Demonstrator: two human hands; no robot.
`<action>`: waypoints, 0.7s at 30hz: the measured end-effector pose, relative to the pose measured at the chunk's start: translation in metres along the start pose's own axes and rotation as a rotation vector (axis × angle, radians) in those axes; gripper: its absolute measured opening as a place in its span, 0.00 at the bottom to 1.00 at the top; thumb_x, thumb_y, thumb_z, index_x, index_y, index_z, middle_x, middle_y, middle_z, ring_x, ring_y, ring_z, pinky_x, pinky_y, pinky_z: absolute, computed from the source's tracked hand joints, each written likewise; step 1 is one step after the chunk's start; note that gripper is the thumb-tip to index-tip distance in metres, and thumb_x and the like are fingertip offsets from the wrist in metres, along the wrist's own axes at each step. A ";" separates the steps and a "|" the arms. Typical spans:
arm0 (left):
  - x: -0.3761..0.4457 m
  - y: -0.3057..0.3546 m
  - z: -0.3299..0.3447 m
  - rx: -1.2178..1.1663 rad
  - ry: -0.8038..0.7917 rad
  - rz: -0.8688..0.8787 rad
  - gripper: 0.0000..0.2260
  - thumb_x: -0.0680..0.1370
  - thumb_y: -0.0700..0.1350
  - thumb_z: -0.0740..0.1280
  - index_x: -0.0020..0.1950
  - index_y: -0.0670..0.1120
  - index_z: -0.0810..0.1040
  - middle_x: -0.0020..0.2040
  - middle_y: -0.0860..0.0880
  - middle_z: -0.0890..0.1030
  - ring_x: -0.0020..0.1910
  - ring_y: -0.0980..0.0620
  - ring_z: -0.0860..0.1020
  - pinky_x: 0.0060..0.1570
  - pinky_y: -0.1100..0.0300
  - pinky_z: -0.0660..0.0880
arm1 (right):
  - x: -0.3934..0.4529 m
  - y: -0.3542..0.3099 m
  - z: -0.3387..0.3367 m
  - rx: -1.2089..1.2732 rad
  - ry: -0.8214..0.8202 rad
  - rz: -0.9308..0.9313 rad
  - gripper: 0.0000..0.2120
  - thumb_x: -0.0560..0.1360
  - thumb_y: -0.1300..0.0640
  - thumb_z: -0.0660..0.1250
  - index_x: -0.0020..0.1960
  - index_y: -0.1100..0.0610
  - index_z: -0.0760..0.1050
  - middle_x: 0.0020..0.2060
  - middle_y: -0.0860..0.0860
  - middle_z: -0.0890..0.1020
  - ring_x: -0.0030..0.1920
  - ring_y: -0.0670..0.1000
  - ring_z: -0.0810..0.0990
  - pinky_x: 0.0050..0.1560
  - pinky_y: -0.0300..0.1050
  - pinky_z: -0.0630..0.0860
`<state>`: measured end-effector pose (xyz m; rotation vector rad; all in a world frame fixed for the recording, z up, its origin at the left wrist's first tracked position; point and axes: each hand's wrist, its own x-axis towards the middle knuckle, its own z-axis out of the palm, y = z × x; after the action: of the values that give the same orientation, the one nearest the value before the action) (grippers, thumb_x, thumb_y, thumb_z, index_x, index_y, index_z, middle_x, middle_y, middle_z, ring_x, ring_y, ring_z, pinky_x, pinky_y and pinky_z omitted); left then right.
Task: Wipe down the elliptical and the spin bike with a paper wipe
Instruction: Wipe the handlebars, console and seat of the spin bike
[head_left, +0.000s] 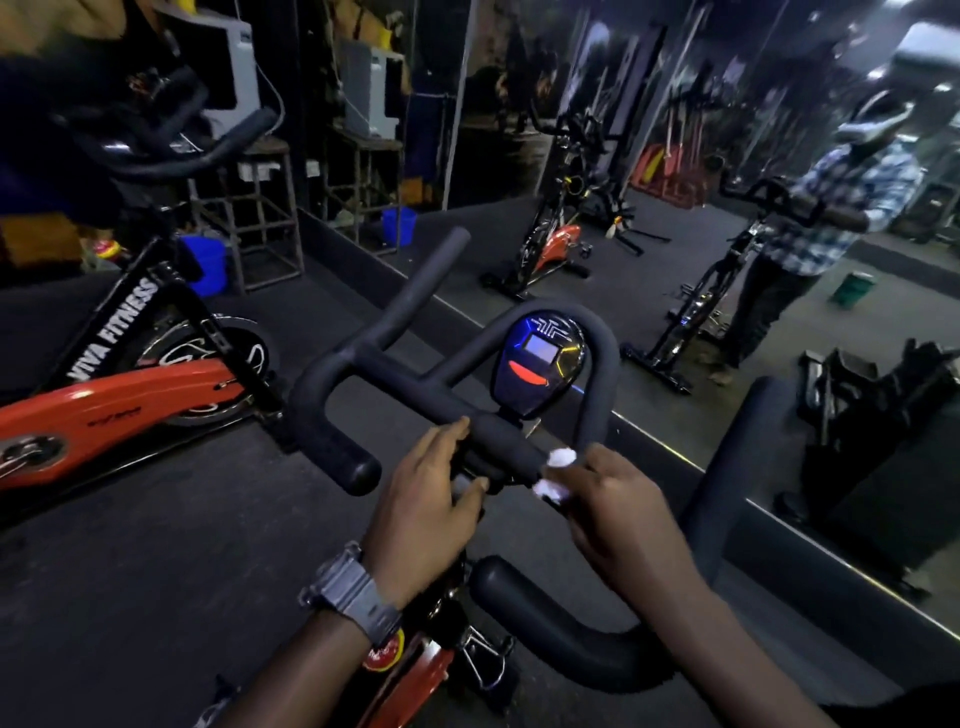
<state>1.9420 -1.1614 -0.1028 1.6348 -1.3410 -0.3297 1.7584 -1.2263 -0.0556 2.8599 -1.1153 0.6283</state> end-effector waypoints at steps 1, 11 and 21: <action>0.001 0.001 0.001 -0.005 0.018 0.001 0.26 0.74 0.41 0.72 0.71 0.47 0.71 0.64 0.55 0.75 0.62 0.58 0.74 0.58 0.79 0.62 | 0.001 0.004 -0.002 0.012 0.022 0.002 0.08 0.71 0.57 0.66 0.47 0.48 0.80 0.40 0.46 0.75 0.42 0.49 0.76 0.37 0.36 0.70; 0.008 0.017 0.002 0.140 0.046 0.029 0.22 0.72 0.44 0.75 0.65 0.45 0.77 0.57 0.57 0.72 0.55 0.61 0.73 0.56 0.81 0.60 | -0.005 0.039 -0.004 0.147 -0.042 -0.169 0.05 0.74 0.53 0.63 0.47 0.47 0.77 0.45 0.47 0.76 0.45 0.50 0.78 0.43 0.39 0.74; 0.040 0.022 -0.001 0.145 0.034 0.062 0.21 0.70 0.55 0.66 0.60 0.49 0.79 0.53 0.58 0.77 0.56 0.53 0.75 0.56 0.70 0.64 | 0.002 0.045 0.010 0.012 0.062 -0.026 0.07 0.77 0.47 0.65 0.42 0.47 0.76 0.35 0.43 0.77 0.39 0.47 0.76 0.42 0.43 0.73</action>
<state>1.9431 -1.1942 -0.0710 1.7061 -1.4141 -0.1696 1.7340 -1.2626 -0.0707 2.8385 -1.0671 0.7200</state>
